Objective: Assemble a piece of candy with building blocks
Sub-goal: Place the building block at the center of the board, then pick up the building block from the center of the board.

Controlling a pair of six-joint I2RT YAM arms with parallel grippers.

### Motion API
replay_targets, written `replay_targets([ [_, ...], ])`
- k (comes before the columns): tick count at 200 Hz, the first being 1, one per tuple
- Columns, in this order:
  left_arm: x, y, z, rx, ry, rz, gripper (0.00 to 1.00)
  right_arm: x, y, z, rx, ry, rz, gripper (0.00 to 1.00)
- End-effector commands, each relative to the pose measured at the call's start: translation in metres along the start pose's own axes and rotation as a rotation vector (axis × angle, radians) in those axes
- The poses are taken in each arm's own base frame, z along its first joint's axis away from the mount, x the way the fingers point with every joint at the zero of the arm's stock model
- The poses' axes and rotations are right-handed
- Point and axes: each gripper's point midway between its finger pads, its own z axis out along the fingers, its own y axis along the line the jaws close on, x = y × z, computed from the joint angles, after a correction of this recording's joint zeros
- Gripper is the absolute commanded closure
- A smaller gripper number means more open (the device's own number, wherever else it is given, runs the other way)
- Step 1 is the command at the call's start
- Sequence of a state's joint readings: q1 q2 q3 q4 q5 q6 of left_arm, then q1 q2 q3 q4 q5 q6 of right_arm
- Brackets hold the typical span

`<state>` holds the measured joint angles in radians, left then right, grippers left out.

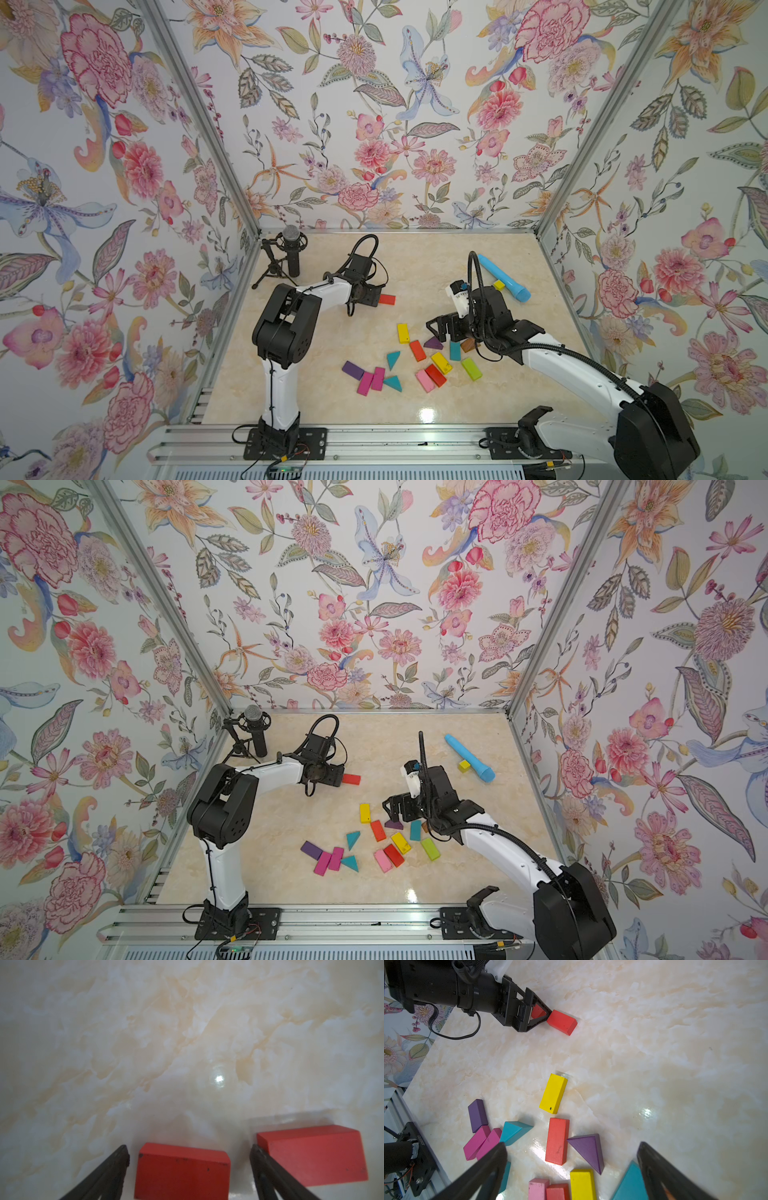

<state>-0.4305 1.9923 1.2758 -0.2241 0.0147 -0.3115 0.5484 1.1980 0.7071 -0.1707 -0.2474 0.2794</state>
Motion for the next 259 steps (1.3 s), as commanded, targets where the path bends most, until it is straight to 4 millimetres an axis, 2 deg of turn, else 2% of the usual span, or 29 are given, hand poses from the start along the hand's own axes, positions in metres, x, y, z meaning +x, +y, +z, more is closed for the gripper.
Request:
replay_targets([
  [1, -0.021, 0.001, -0.047, -0.018, -0.087, -0.015, 0.01, -0.003, 0.005, -0.005, -0.007, 0.004, -0.006, 0.0],
  [23, -0.003, -0.002, -0.071, -0.011, -0.102, -0.022, 0.01, 0.009, 0.001, -0.008, 0.02, 0.033, 0.002, 0.0],
  [52, 0.035, -0.013, -0.091, 0.043, -0.113, -0.072, 0.01, 0.029, 0.0, -0.007, 0.052, 0.061, 0.031, 0.0],
  [54, 0.034, -0.014, -0.097, 0.054, -0.13, -0.08, 0.01, 0.03, 0.0, -0.007, 0.054, 0.062, 0.033, 0.0],
  [71, 0.051, -0.027, -0.111, 0.139, -0.166, -0.144, 0.01, 0.031, 0.004, -0.002, 0.073, 0.068, 0.04, 0.0],
  [77, 0.06, -0.033, -0.115, 0.176, -0.172, -0.164, 0.01, 0.032, 0.013, 0.002, 0.07, 0.077, 0.015, 0.0],
  [92, 0.079, -0.048, -0.121, 0.246, -0.176, -0.198, 0.01, 0.025, 0.02, 0.012, 0.099, 0.084, -0.016, 0.0],
  [109, 0.102, -0.055, -0.123, 0.257, -0.152, -0.2, 0.01, 0.018, 0.026, 0.03, 0.111, 0.099, -0.033, 0.0],
  [140, 0.13, -0.042, -0.121, 0.212, -0.126, -0.221, 0.01, 0.017, 0.034, 0.075, 0.111, 0.163, -0.063, 0.03],
  [164, 0.138, -0.033, -0.123, 0.193, -0.134, -0.246, 0.01, 0.019, 0.038, 0.108, 0.111, 0.218, -0.082, 0.09],
  [194, 0.139, -0.026, -0.126, 0.195, -0.154, -0.287, 0.01, 0.02, 0.042, 0.135, 0.1, 0.262, -0.09, 0.16],
  [227, 0.141, -0.016, -0.124, 0.178, -0.149, -0.295, 0.01, 0.033, 0.042, 0.149, 0.121, 0.326, -0.114, 0.27],
  [259, 0.135, -0.008, -0.127, 0.155, -0.167, -0.3, 0.01, 0.052, 0.035, 0.15, 0.183, 0.402, -0.164, 0.4],
])
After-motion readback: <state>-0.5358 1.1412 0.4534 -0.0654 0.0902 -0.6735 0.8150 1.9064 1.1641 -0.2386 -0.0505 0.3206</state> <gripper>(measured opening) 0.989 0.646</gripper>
